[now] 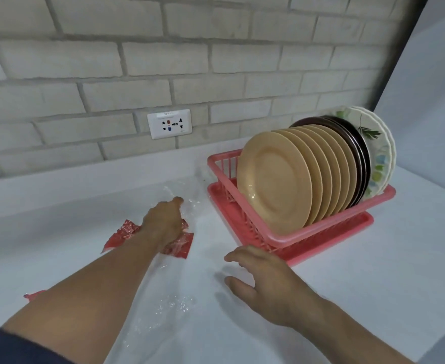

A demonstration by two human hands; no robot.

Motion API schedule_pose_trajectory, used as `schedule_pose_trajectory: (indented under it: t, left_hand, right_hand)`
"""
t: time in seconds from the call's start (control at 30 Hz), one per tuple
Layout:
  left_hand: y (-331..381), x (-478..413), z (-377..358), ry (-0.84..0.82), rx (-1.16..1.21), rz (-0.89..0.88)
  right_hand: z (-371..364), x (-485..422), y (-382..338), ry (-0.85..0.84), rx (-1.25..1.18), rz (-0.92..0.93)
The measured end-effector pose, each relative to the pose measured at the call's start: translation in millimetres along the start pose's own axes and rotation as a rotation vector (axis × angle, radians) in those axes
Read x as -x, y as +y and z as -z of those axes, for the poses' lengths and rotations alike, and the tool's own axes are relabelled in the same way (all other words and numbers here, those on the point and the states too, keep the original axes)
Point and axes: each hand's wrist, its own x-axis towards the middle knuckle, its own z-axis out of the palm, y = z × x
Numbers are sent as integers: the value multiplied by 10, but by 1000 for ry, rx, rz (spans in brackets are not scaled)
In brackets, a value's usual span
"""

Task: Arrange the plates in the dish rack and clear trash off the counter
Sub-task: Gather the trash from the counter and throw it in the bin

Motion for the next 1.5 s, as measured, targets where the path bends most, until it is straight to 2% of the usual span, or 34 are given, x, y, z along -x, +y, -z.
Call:
schedule_pose_trajectory:
  t: [0.1,0.27,0.37,0.5,0.57,0.77,0.87,0.97,1.13,1.23,1.33,1.5]
  left_hand:
    - [-25,-49,231,158,200,-18]
    - [-91,57,663,511,403,-123]
    - [-112,172,831,461,602,-116]
    - [-200,379,920,274,595,-27]
    - [-255,496,888,236,552,-34]
    - [-537,490,668,431,511,-82]
    - [-665,427,627,441,372,0]
    - [-751,419,611,430,461,41]
    - [-830,410,645,403,379,51]
    - [-849,462,706,319,419,155]
    - [-846,521,750,235,412,163]
    - [-908,593,711,405,462,183]
  right_hand:
    - [-50,-105,-17,9,-11,-12]
    - [-140,-380,-181,38,-24,-17]
    - [-236,-681,-265,21,-1,-50]
    - [-388,-1155,-345,-24,27,-64]
    - [-461,-1332,-367,-73,60,-65]
    - [-687,-1569,-352,-206,19,-127]
    - [-760,-1541,-269,-215,271,-65]
    - [-774,-1540,-248,-218,363,-46]
    - [-748,-1478,-239,-126,290,10]
    - [-703,-1427,-260,-110,59,-34]
    - [-572,-1416,-356,-78,60,-115]
    - [-406,-1384,-441,2,-23,-179]
